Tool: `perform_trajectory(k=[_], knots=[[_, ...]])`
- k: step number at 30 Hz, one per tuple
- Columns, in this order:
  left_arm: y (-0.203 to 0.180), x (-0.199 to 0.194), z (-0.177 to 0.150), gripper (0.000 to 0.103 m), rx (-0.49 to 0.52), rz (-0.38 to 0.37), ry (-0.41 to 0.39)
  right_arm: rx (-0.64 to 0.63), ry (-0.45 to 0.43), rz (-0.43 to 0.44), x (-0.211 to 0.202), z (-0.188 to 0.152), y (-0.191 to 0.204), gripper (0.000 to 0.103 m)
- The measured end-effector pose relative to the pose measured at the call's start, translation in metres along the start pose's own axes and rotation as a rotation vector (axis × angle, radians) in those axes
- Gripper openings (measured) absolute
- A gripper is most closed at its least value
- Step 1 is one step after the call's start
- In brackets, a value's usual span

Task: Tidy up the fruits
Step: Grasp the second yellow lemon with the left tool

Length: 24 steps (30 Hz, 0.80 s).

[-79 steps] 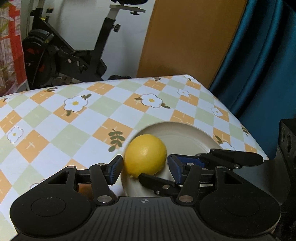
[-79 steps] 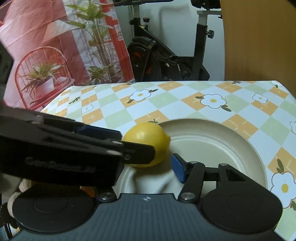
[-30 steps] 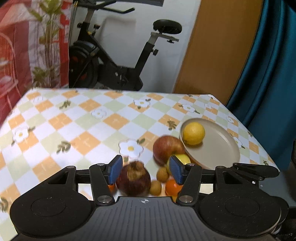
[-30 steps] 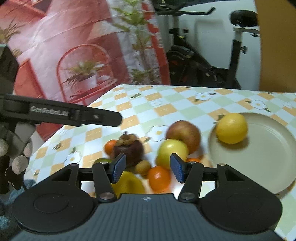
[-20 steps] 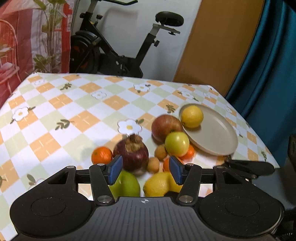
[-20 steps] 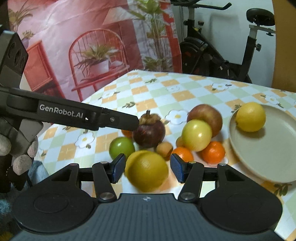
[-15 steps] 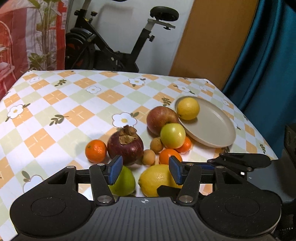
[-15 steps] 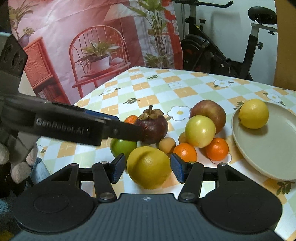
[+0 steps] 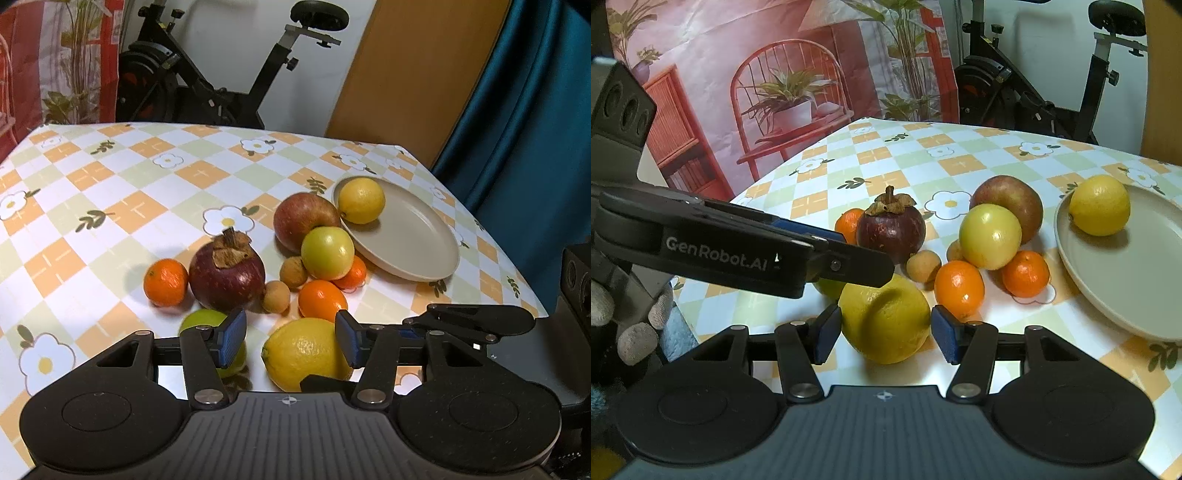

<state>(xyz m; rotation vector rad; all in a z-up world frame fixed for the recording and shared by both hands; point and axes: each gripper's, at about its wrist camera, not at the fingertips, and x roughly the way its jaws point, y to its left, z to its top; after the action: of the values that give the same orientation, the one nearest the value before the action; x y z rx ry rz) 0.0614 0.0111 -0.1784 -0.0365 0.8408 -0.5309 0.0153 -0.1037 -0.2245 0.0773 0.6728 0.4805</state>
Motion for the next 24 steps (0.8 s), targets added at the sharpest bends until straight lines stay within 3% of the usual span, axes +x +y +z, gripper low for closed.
perform_trajectory(k=[24], knots=[[0.0072, -0.0038, -0.0061, 0.055, -0.067, -0.025, -0.001, -0.003, 0.001, 0.002, -0.003, -0.004, 0.0005, 0.057]])
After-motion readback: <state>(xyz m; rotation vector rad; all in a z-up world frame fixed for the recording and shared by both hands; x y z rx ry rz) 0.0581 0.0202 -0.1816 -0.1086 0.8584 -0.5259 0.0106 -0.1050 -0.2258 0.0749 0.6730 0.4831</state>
